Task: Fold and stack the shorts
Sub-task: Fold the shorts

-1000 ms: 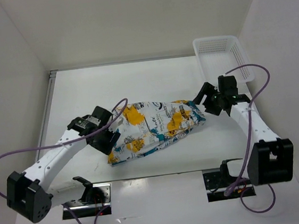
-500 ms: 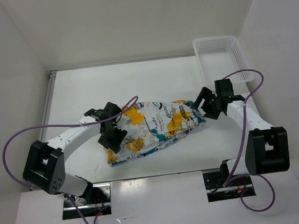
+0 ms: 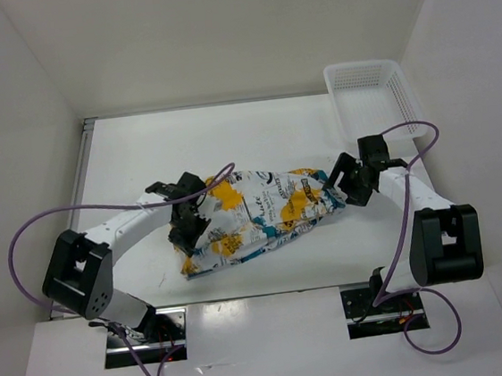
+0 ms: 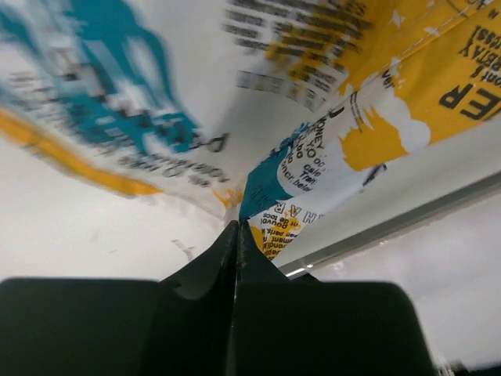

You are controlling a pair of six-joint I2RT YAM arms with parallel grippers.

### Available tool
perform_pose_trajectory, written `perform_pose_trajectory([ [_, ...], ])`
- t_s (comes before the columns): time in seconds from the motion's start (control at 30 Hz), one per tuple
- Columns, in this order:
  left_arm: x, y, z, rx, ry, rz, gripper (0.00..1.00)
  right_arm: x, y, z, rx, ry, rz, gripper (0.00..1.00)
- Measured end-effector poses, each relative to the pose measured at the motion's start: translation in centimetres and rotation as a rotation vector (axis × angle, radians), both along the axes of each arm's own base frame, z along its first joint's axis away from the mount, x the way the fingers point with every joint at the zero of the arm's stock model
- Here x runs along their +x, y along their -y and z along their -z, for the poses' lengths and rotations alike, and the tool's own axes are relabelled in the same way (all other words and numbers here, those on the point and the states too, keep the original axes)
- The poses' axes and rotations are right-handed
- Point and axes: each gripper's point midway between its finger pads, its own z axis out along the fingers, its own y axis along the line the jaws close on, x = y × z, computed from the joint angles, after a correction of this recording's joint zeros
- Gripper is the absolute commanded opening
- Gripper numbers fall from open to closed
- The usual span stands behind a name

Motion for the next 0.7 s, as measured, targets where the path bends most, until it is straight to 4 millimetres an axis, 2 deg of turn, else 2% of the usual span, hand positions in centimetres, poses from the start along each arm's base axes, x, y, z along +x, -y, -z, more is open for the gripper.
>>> perform_pose_trajectory([
  [0.07,1.1,-0.5,-1.2,0.016,0.075,-0.011,0.00,-0.1,0.2,0.1,-0.009,-0.007,0.005,0.84],
  [0.1,2.0,-0.7,-2.7,0.010,0.144,-0.020,0.00,-0.1,0.2,0.1,-0.010,-0.009,0.006,0.84],
  [0.13,2.9,-0.7,-4.3,-0.007,0.216,-0.028,0.00,-0.2,0.2,0.1,-0.011,-0.011,0.006,0.84],
  [0.2,4.4,-0.5,-8.7,-0.064,0.392,-0.043,0.00,-0.2,0.2,0.1,-0.012,-0.014,0.006,0.84],
  [0.27,4.1,0.0,-12.9,-0.146,0.537,-0.028,0.00,-0.3,0.2,0.1,-0.012,-0.015,0.006,0.84],
  [0.33,2.3,0.4,-14.7,-0.206,0.591,0.013,0.01,-0.3,0.2,0.1,-0.012,-0.017,0.006,0.84],
  [0.4,-0.2,0.4,-14.0,-0.226,0.555,0.061,0.19,-0.3,0.2,0.1,-0.012,-0.017,0.006,0.86],
  [0.47,-2.3,-0.3,-11.6,-0.193,0.450,0.084,0.29,-0.3,0.2,0.1,-0.011,-0.017,0.006,0.87],
  [0.57,-4.5,-1.2,-8.7,-0.129,0.295,0.095,0.32,-0.4,0.2,0.1,-0.012,-0.019,0.006,0.89],
  [0.6,-5.1,-1.5,-8.3,-0.116,0.265,0.096,0.40,-0.4,0.2,0.1,-0.012,-0.019,0.006,0.89],
  [0.7,-5.5,-1.7,-8.3,-0.117,0.256,0.099,0.49,-0.4,0.3,-0.2,-0.018,-0.012,0.010,0.89],
])
